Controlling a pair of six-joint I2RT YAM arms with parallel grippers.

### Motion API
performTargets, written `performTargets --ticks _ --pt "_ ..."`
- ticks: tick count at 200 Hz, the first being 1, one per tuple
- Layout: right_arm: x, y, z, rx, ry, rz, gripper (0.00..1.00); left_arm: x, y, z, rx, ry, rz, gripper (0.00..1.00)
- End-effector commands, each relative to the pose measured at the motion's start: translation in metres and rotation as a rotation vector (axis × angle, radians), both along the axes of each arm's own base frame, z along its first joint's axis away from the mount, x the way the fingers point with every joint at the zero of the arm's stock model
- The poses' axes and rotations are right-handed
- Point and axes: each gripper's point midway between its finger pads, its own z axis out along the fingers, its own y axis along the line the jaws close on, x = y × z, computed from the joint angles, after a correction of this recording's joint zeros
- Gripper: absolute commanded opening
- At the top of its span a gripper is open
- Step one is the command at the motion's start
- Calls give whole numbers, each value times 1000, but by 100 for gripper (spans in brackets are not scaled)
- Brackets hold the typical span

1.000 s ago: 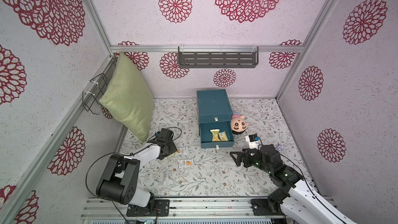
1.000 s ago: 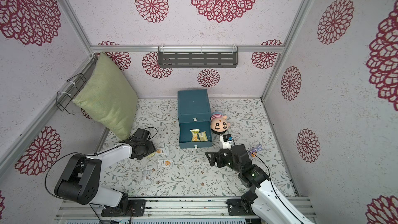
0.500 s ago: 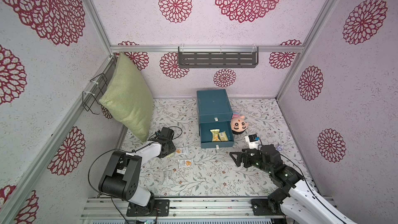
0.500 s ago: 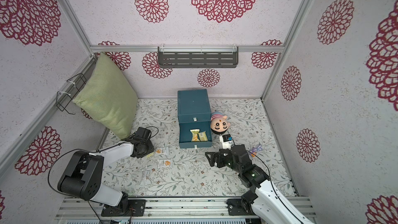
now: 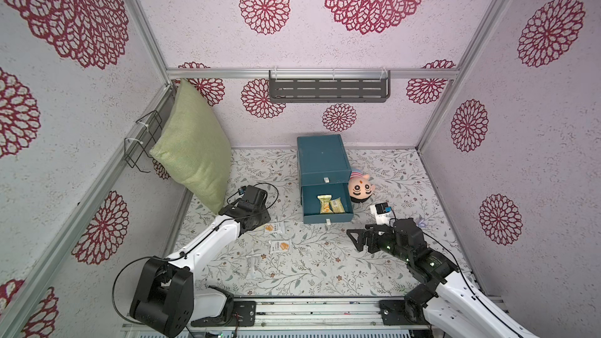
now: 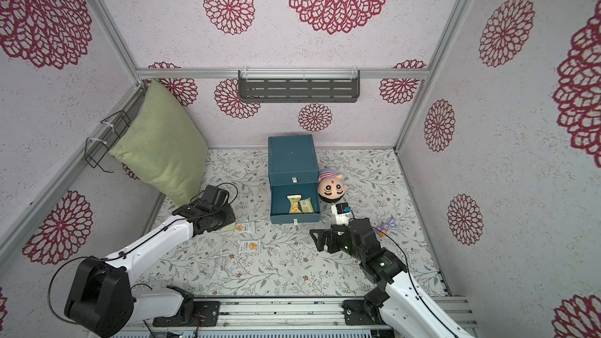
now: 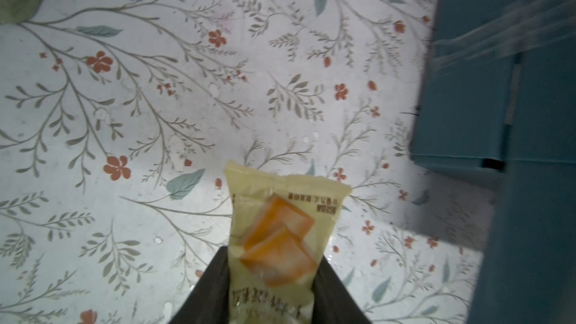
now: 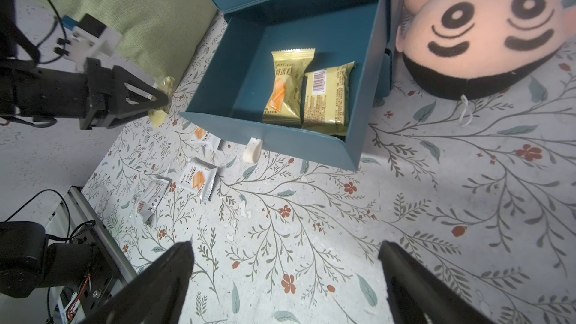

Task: Place the cookies into the drawer by color
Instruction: Place the cookie in the drawer.

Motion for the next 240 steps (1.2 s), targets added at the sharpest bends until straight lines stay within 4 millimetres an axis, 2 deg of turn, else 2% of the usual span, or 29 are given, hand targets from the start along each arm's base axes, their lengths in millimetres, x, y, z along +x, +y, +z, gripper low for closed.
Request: performTargets --ticks 1,44,80,112,155,200,221,240 --pt "5 -1 0 4 -21 -17 99 -2 -14 27 -5 -39 -25 40" --pt "5 -1 -10 16 -3 -28 99 3 -61 70 -43 -124 -118 41" --pt "4 -1 -18 25 12 -30 99 8 -105 92 -57 -161 -202 42" --pt "3 -1 -20 31 14 -30 99 17 -144 100 -56 -172 -272 42" --pt "1 0 -23 38 18 -25 99 27 -193 97 -50 -162 -359 42" --pt "0 4 -23 64 24 -12 99 40 -216 79 -16 -129 -391 45" --pt "-1 7 -23 79 31 -2 99 43 -219 76 -5 -119 -392 59" --pt "-1 9 -23 90 37 7 99 43 -218 85 -7 -130 -389 69"
